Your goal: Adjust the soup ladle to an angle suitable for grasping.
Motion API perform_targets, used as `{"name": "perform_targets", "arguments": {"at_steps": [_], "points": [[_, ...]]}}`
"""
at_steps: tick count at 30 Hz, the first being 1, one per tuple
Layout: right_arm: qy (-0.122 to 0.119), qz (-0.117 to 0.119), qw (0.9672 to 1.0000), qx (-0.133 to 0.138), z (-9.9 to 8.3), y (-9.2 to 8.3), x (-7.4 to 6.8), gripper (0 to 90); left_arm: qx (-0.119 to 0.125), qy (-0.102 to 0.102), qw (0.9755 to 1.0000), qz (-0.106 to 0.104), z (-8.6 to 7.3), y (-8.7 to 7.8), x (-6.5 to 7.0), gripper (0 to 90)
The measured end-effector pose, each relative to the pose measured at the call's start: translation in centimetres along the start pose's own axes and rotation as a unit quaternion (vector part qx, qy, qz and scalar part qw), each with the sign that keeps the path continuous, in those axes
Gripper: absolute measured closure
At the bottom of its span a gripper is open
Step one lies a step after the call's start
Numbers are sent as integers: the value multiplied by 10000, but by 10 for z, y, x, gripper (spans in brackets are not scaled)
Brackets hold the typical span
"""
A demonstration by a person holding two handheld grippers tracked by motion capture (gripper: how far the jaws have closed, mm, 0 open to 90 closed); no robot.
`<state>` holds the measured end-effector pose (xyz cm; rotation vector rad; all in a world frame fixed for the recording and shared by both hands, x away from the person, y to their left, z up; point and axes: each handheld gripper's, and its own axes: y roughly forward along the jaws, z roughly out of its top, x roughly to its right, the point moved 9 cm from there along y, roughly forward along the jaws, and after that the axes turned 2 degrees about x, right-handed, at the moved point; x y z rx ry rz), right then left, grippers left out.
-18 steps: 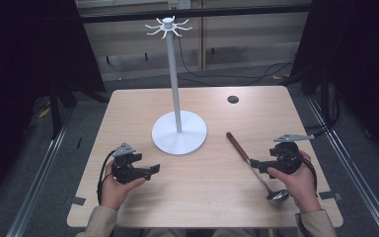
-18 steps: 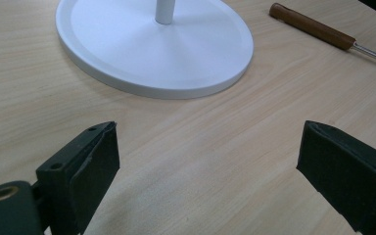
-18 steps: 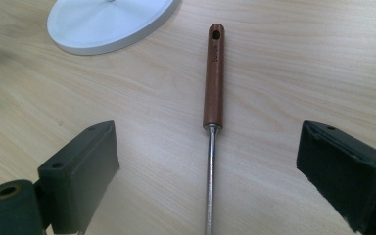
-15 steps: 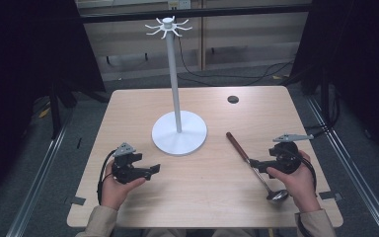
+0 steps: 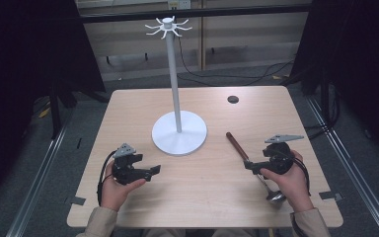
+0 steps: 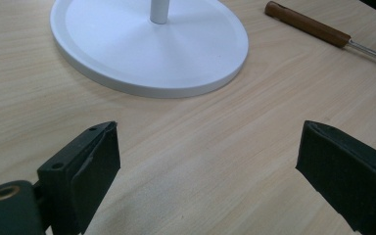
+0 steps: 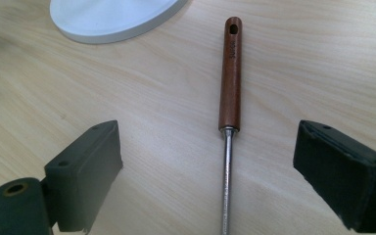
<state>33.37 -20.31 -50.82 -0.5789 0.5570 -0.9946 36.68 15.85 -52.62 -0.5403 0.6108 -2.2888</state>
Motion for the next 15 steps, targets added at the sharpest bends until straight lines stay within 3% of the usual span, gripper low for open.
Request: {"name": "perform_targets", "arguments": {"at_steps": [7, 8, 15], "points": [[-131, -60, 9998, -151, -2, 6, -2, 135, -1, 2, 10000, -50, 0, 0, 1, 89], [-237, -132, 9995, -188, -1, 8, -2, 142, 9, -7, 10000, -38, 0, 1, 3, 90], [-304, -214, 9988, -319, 4, 16, -6, 159, -11, 22, 10000, -62, -1, 1, 3, 91]]}}
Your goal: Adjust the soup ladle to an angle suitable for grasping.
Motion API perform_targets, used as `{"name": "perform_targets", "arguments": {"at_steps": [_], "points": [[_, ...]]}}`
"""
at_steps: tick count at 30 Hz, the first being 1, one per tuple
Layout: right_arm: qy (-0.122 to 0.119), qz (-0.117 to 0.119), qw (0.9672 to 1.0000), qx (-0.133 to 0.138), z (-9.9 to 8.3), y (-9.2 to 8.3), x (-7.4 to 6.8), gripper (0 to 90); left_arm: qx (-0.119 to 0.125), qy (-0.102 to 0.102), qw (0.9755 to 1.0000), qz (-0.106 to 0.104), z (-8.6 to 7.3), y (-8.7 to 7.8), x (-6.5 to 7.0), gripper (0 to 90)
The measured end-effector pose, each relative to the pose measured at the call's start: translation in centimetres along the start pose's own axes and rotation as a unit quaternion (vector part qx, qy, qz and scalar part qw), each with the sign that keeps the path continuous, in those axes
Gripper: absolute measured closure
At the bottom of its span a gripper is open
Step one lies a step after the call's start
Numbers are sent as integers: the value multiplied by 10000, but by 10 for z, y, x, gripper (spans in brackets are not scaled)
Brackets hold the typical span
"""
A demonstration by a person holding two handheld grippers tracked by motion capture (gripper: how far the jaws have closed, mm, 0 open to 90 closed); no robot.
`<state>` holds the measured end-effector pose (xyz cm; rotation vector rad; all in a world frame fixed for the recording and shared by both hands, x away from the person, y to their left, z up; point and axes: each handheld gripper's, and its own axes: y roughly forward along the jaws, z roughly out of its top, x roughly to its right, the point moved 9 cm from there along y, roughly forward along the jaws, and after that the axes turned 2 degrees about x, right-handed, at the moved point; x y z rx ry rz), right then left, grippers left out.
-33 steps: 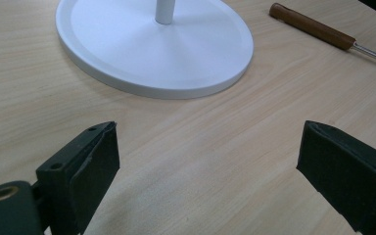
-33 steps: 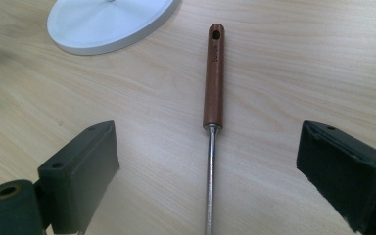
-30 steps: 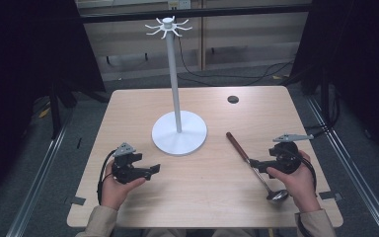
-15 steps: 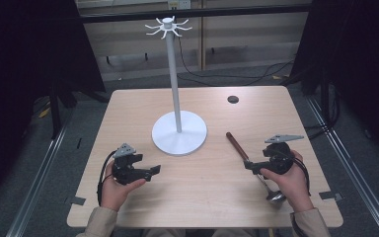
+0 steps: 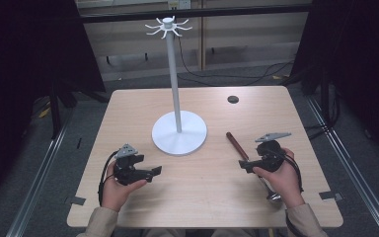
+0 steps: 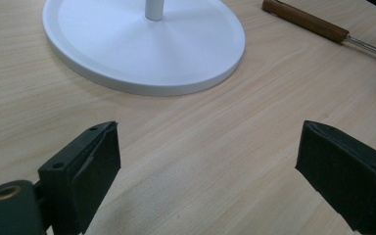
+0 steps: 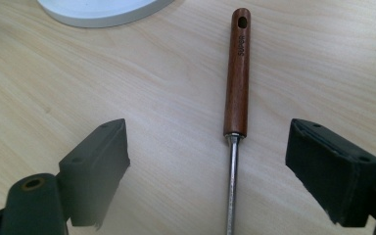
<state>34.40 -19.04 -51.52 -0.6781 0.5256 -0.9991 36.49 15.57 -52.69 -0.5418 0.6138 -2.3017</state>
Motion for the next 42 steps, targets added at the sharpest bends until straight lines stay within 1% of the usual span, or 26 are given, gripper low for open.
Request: {"name": "perform_targets", "arguments": {"at_steps": [2, 4, 5, 6, 7, 10, 13, 14, 15, 18, 19, 20, 21, 24, 25, 27, 29, 31, 32, 33, 34, 36, 38, 40, 42], "points": [[-8, 17, 10000, 12, 2, 2, -1, 166, -25, 10, 10000, 16, 0, -1, 0, 92], [-31, 72, 10000, -53, 6, 8, -5, 190, 13, -13, 10000, 4, 0, -2, -1, 93], [-31, 72, 10000, -53, 6, 8, -5, 190, 13, -13, 10000, 4, 0, -2, -1, 93], [-89, 43, 9999, -67, 7, 10, -5, 195, 39, -27, 10000, -15, 1, -2, -1, 93], [-76, 44, 9999, -131, 10, 14, -6, 199, 43, -24, 10000, -12, 1, -2, -1, 93], [-73, 41, 9998, -196, 12, 18, -6, 203, 29, -35, 10000, 9, 0, -3, -2, 93], [-29, 82, 9993, -350, 12, 23, -4, 213, 47, -42, 10000, 7, 0, -4, -3, 93], [-29, 82, 9993, -350, 12, 23, -4, 213, 47, -42, 10000, 7, 0, -4, -3, 93], [-36, 50, 9991, -421, 13, 25, -3, 230, 61, -55, 10000, 16, 0, -4, -3, 94], [-44, 38, 9988, -486, 13, 27, -1, 246, 72, -51, 10000, 16, 1, -6, -4, 94], [-43, 38, 9983, -583, 12, 30, 0, 256, 105, -98, 9999, 11, 1, -5, -3, 95], [-43, 38, 9983, -583, 12, 30, 0, 256, 105, -98, 9999, 11, 1, -5, -3, 95], [-127, -8, 9975, -690, 13, 32, 2, 267, 75, -57, 10000, 6, 1, -6, -3, 95], [-122, -25, 9971, -746, 14, 33, 2, 281, 77, -44, 10000, 2, 1, -6, -3, 95], [-153, -64, 9964, -830, 15, 35, 3, 288, 50, -19, 10000, -4, 0, -6, -3, 95], [-174, -81, 9960, -878, 15, 35, 4, 293, 30, -11, 10000, 24, 0, -6, -3, 95], [-169, -65, 9953, -951, 15, 37, 6, 303, 37, -25, 10000, 2, 0, -6, -3, 95], [-180, -120, 9942, -1050, 13, 40, 10, 324, 37, -34, 10000, -4, 0, -6, -3, 95], [-180, -120, 9942, -1050, 13, 40, 10, 324, 53, -37, 10000, -25, 0, -5, -3, 95], [-110, -129, 9937, -1104, 12, 41, 11, 335, 35, -24, 10000, -5, 0, -6, -3, 96], [-125, -102, 9934, -1136, 11, 42, 11, 345, 35, -24, 10000, -5, 0, -6, -3, 96], [-107, -124, 9931, -1161, 10, 43, 12, 353, 38, -26, 10000, -5, 0, -5, -3, 96], [-138, -137, 9919, -1258, 7, 44, 14, 366, 37, -37, 10000, 5, 0, -5, -3, 96], [-137, -100, 9918, -1268, 5, 45, 14, 369, 31, -34, 10000, 22, 0, -5, -3, 96], [-96, -125, 9915, -1289, 4, 45, 15, 383, 34, -13, 10000, 2, 0, -5, -3, 96]]}}
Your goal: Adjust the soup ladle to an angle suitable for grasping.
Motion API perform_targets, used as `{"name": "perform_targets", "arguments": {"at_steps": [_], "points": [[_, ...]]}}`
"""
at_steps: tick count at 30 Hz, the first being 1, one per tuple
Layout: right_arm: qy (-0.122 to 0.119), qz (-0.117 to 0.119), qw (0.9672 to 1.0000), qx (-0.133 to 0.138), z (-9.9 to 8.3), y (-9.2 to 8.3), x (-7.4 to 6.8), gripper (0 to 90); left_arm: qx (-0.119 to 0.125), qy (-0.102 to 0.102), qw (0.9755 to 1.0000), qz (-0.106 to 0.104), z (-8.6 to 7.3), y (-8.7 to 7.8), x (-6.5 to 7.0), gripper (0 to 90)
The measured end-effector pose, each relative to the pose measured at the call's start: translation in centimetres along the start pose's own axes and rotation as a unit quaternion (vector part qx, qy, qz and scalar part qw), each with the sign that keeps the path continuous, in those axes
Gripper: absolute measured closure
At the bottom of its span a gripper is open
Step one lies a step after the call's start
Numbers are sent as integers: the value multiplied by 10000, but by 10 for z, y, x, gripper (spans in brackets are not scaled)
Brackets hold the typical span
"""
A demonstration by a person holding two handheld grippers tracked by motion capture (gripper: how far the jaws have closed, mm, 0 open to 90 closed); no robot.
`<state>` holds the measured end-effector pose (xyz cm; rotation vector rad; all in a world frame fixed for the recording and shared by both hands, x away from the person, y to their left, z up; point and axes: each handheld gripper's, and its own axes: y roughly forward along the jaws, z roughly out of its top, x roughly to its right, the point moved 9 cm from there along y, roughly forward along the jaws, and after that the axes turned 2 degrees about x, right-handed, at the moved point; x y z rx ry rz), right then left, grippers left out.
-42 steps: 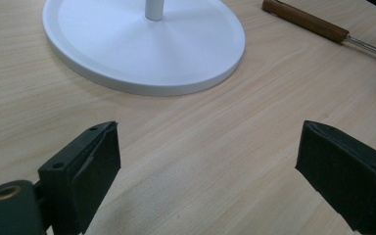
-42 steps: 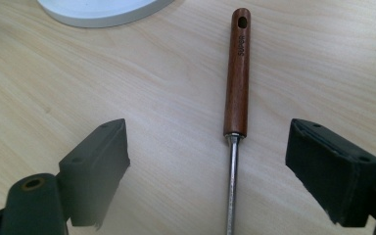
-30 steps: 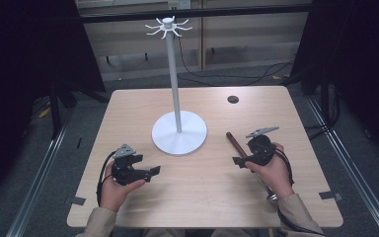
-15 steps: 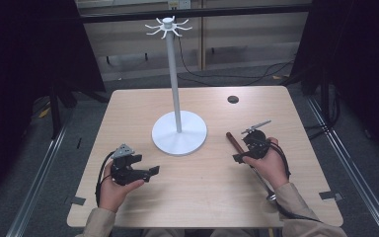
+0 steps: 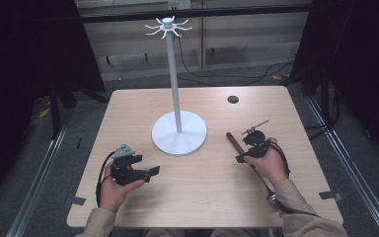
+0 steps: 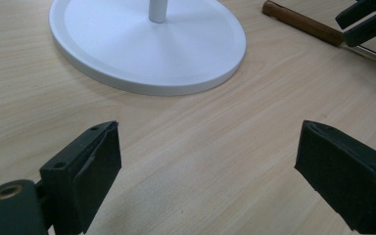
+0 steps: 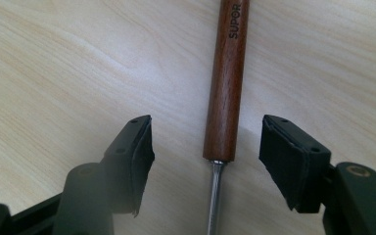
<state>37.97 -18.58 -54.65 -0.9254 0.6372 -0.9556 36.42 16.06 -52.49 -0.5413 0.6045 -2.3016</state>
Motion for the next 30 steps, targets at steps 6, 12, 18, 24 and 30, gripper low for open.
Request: {"name": "perform_targets", "arguments": {"at_steps": [6, 12, 18, 24, 30], "points": [[-45, -9, 10000, -74, 0, 2, 2, 416, 11, 1, 10000, -2, 0, 1, 1, 97], [8, 23, 9998, -173, -2, 4, 1, 459, 5, 13, 10000, -13, 0, 1, 1, 98], [72, 56, 9996, -260, -7, 6, 3, 513, -12, 10, 10000, -23, 0, 1, 2, 98], [120, 61, 9992, -365, -12, 5, 5, 549, -17, 11, 10000, -13, 0, 1, 2, 98], [126, 82, 9991, -389, -13, 3, 5, 576, -18, 20, 10000, 3, 0, 2, 2, 99]]}}
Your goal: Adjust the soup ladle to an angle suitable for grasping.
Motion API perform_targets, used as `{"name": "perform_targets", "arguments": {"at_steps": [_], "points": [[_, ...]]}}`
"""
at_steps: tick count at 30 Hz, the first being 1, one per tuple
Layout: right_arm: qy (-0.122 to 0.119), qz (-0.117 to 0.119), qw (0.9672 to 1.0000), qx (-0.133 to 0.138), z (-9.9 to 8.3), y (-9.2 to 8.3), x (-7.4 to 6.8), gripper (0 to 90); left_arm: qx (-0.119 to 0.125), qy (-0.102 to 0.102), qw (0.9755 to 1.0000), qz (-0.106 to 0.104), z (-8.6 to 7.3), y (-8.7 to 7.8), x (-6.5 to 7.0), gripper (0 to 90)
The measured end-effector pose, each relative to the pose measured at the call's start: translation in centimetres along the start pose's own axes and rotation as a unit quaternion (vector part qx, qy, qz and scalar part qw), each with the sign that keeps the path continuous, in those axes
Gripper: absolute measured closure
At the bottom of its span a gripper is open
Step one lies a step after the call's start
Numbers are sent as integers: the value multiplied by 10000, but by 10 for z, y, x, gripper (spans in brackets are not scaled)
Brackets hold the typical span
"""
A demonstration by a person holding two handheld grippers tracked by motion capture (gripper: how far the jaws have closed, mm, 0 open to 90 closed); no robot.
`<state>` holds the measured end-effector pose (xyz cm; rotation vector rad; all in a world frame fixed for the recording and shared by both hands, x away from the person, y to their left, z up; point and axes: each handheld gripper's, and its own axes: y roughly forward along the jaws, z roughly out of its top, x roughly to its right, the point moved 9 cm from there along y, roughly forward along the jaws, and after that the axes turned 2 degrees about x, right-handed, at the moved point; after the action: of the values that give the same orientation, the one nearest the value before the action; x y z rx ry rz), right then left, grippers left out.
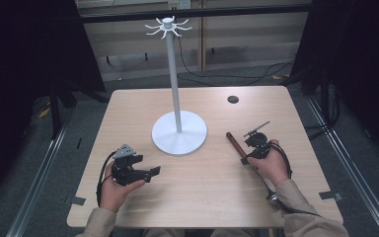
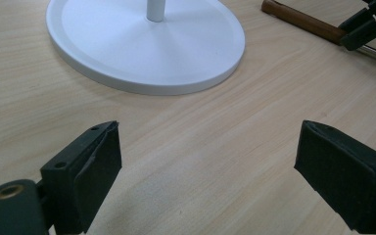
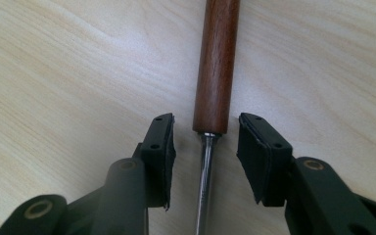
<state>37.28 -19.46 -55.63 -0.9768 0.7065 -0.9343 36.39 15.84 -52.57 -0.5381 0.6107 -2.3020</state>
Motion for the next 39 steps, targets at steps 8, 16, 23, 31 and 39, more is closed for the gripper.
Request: {"name": "perform_targets", "arguments": {"at_steps": [8, 16, 23, 31, 39], "points": [[-58, -39, 9999, -104, 2, 1, -3, 637, 43, 20, 10000, -4, 2, -2, 0, 99], [-96, -331, 9990, -285, 4, 4, 0, 740, 70, 39, 10000, 2, 3, -2, 1, 102], [52, -54, 10000, -37, 1, 2, 0, 750, 91, 64, 9999, 29, 4, -3, 3, 102], [231, 262, 9952, 919, 13, -23, -2, 750, 72, 81, 9999, 2, 4, -1, 4, 103], [6, 543, 9712, 2319, 25, -63, -7, 752, 61, 149, 9999, -25, 5, 0, 8, 103]]}}
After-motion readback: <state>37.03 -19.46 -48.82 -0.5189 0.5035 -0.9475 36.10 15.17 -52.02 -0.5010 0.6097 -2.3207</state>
